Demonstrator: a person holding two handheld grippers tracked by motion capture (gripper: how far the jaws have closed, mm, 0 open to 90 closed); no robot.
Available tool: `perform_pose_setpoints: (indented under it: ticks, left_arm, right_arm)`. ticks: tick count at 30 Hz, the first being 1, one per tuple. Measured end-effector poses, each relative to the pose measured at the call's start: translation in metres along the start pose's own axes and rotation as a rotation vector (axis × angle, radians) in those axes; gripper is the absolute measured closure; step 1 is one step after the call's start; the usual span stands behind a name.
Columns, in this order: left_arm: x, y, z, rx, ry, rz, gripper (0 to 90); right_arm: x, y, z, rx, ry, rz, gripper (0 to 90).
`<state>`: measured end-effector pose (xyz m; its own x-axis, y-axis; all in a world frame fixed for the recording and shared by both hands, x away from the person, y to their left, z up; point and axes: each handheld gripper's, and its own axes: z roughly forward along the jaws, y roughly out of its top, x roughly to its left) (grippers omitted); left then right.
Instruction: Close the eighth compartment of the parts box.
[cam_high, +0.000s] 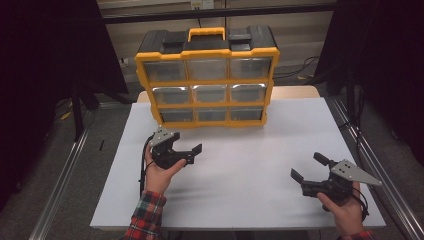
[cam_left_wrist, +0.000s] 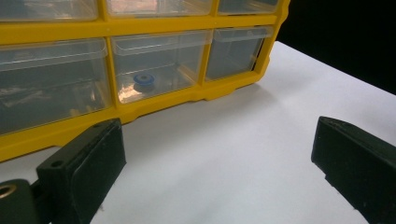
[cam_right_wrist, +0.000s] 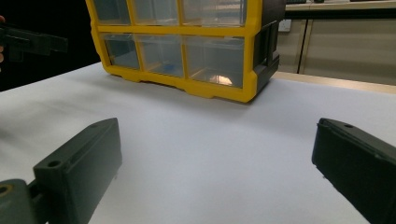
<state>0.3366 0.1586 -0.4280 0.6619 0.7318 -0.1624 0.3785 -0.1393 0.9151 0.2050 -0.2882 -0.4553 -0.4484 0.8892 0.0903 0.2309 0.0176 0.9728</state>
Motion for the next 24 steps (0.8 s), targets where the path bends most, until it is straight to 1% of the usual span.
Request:
perform_pose_setpoints:
  ticks: [1,2,3,4,5,6,7,8,9,10,13,15,16,17,18,20,21,23,24]
  left_arm:
    - [0.001,-0.001,-0.001,0.005,-0.002,0.012,3.1]
    - [0.0,-0.001,-0.002,-0.007,-0.003,0.0,3.1]
    - [0.001,-0.002,-0.003,-0.003,-0.009,0.008,3.0]
    - [0.001,-0.002,-0.004,-0.006,-0.009,0.006,3.1]
    - [0.002,-0.003,-0.005,0.001,0.0,0.012,3.1]
    - [0.001,-0.004,-0.005,-0.01,0.003,-0.004,3.1]
    - [0.002,-0.004,-0.007,-0.007,-0.003,0.01,3.0]
    - [0.003,-0.005,-0.008,-0.012,-0.009,0.008,3.0]
    - [0.003,-0.005,-0.009,-0.007,0.0,0.015,3.1]
    - [0.003,-0.005,-0.01,-0.014,-0.01,0.015,3.0]
    - [0.004,-0.007,-0.012,-0.012,-0.002,0.02,3.0]
    - [0.006,-0.008,-0.013,-0.014,-0.009,0.014,3.0]
    - [0.006,-0.009,-0.014,-0.021,0.001,0.005,3.1]
    - [0.007,-0.01,-0.015,-0.015,0.0,0.016,3.0]
    - [0.007,-0.01,-0.016,-0.016,-0.008,0.014,3.1]
    - [0.007,-0.011,-0.018,-0.021,-0.004,0.017,3.1]
    - [0.008,-0.011,-0.019,-0.026,-0.015,0.022,3.1]
    - [0.008,-0.011,-0.022,-0.025,-0.004,0.028,3.1]
    - [0.008,-0.012,-0.022,-0.03,-0.011,0.021,3.1]
  right_arm:
    - [0.0,0.0,0.0,0.0,-0.001,0.001,0.9]
    - [0.0,0.0,0.0,0.0,-0.001,0.001,0.9]
    - [0.0,0.0,0.0,0.0,-0.001,0.0,0.9]
    - [0.0,0.0,0.0,0.001,-0.002,-0.004,0.9]
    - [0.0,0.0,0.0,-0.002,-0.003,-0.003,0.9]
    - [0.0,0.0,0.0,0.001,-0.003,-0.004,0.9]
    - [0.0,0.0,0.0,-0.001,-0.003,-0.003,0.9]
    - [0.0,0.0,0.0,0.001,-0.001,-0.003,0.9]
    - [0.0,0.0,0.0,0.001,-0.001,-0.003,0.9]
    - [0.0,0.0,0.0,0.002,-0.001,-0.002,0.9]
    - [0.0,0.0,0.0,0.0,-0.001,-0.001,0.9]
    - [0.0,0.0,0.0,0.0,-0.001,0.0,0.9]
    - [0.0,0.0,0.0,-0.001,-0.001,-0.001,0.9]
    - [0.0,0.0,0.0,0.001,-0.001,-0.003,0.9]
    - [0.0,0.0,0.0,0.001,-0.001,-0.004,0.9]
    - [0.0,0.0,0.0,0.001,-0.001,-0.004,0.9]
    - [0.0,0.0,0.0,0.001,-0.001,-0.003,0.9]
    - [0.0,0.0,0.0,0.001,-0.001,-0.004,0.9]
    - [0.0,0.0,0.0,0.002,0.0,-0.004,0.9]
